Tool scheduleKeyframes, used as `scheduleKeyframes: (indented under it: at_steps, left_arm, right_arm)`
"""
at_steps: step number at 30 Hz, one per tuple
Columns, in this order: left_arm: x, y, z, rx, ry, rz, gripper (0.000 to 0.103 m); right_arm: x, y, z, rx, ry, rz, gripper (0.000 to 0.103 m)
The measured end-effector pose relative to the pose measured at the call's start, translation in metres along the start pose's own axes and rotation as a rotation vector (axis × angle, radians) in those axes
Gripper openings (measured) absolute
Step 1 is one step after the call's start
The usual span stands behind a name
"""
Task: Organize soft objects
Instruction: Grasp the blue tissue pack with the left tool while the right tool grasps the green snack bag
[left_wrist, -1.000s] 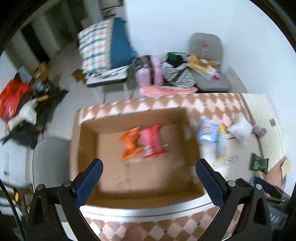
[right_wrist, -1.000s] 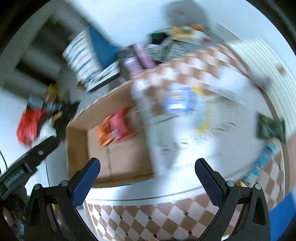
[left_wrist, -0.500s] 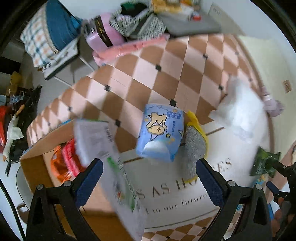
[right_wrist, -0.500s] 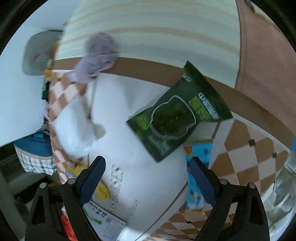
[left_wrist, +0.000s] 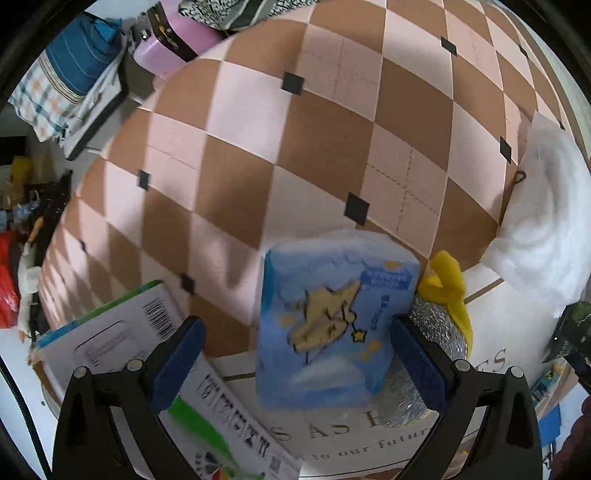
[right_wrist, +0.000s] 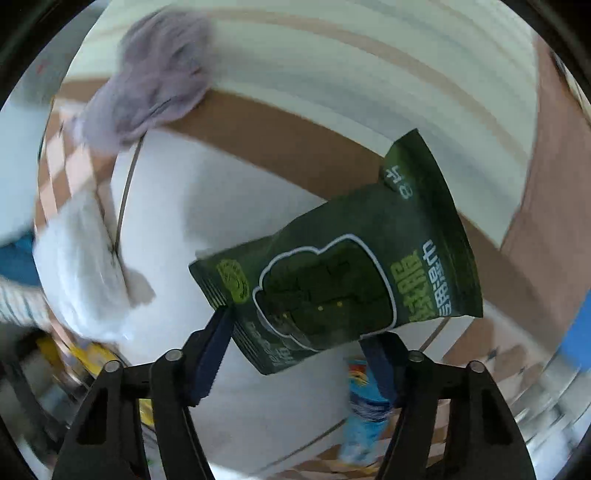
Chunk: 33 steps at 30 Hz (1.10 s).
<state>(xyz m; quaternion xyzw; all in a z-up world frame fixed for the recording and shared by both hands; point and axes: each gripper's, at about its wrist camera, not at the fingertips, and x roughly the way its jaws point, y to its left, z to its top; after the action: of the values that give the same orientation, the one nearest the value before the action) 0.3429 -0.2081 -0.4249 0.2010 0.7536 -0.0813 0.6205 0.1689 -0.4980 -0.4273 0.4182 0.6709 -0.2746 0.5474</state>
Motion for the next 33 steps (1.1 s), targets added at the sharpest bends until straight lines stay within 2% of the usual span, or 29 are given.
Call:
scheduleKeyframes:
  at_steps: [3,5,6,7,8,10,12,14,16,19,20,21,22,23,26,28,30,31,32,33]
  left_arm:
    - [0.007,0.000,-0.001,-0.012,0.022,-0.031,0.103]
    - [0.011,-0.001,-0.004,-0.014,0.034,-0.049,0.103]
    - [0.011,0.000,-0.006,-0.012,0.035,-0.051,0.103]
    - [0.011,-0.001,-0.008,-0.010,0.032,-0.052,0.103]
    - [0.012,-0.003,-0.011,-0.008,0.031,-0.055,0.103]
    - [0.013,-0.003,-0.015,-0.006,0.030,-0.067,0.103]
    - [0.015,-0.005,-0.019,-0.018,0.025,-0.076,0.103]
    - [0.016,0.000,-0.031,-0.037,0.027,-0.096,0.103]
    - [0.020,0.001,-0.037,-0.057,0.031,-0.111,0.103]
    - [0.023,0.005,-0.046,-0.079,0.034,-0.120,0.103]
    - [0.023,0.007,-0.048,-0.081,0.029,-0.118,0.103]
    - [0.022,0.007,-0.050,-0.081,0.024,-0.116,0.103]
    - [0.021,0.007,-0.052,-0.081,0.019,-0.119,0.103]
    - [0.021,0.008,-0.053,-0.077,0.014,-0.121,0.103]
    - [0.016,0.005,-0.049,-0.061,-0.006,-0.109,0.103]
    - [0.016,0.001,-0.048,-0.047,-0.021,-0.096,0.103]
    - [0.020,-0.005,-0.046,-0.033,-0.025,-0.089,0.103]
    - [0.023,-0.008,-0.045,-0.030,-0.020,-0.083,0.103]
    - [0.027,-0.012,-0.045,-0.027,-0.012,-0.079,0.103]
    - [0.032,-0.014,-0.043,-0.024,-0.004,-0.078,0.103]
  right_arm:
    - [0.001,0.024,-0.006,-0.199,0.002,-0.067,0.050]
    - [0.001,0.033,-0.015,-0.323,0.010,-0.116,0.048]
    - [-0.002,0.033,-0.020,-0.359,0.009,-0.118,0.049]
    - [-0.005,0.032,-0.023,-0.374,0.010,-0.101,0.053]
    - [-0.010,0.028,-0.026,-0.380,0.013,-0.072,0.068]
    - [-0.020,0.018,-0.029,-0.349,0.011,-0.036,0.083]
    - [-0.029,0.001,-0.027,-0.235,0.002,0.049,0.083]
    - [-0.026,-0.016,-0.018,-0.061,0.031,0.176,0.084]
    - [-0.016,-0.022,-0.008,0.040,0.036,0.217,0.084]
    - [0.001,-0.017,0.005,0.101,0.019,0.118,0.082]
    - [0.002,-0.014,0.004,0.087,0.001,0.073,0.073]
    - [0.000,-0.003,0.003,0.028,-0.026,0.011,0.069]
    - [0.000,0.010,0.002,-0.051,-0.040,-0.039,0.061]
    - [0.001,0.025,-0.002,-0.176,-0.049,-0.106,0.059]
    - [0.010,0.060,-0.027,-0.476,-0.039,-0.233,0.056]
    - [0.016,0.073,-0.042,-0.603,-0.020,-0.298,0.056]
    - [0.015,0.074,-0.051,-0.639,-0.037,-0.306,0.057]
    - [0.014,0.072,-0.052,-0.632,-0.044,-0.301,0.062]
    - [0.013,0.070,-0.052,-0.611,-0.046,-0.289,0.071]
    - [0.011,0.065,-0.051,-0.578,-0.045,-0.263,0.074]
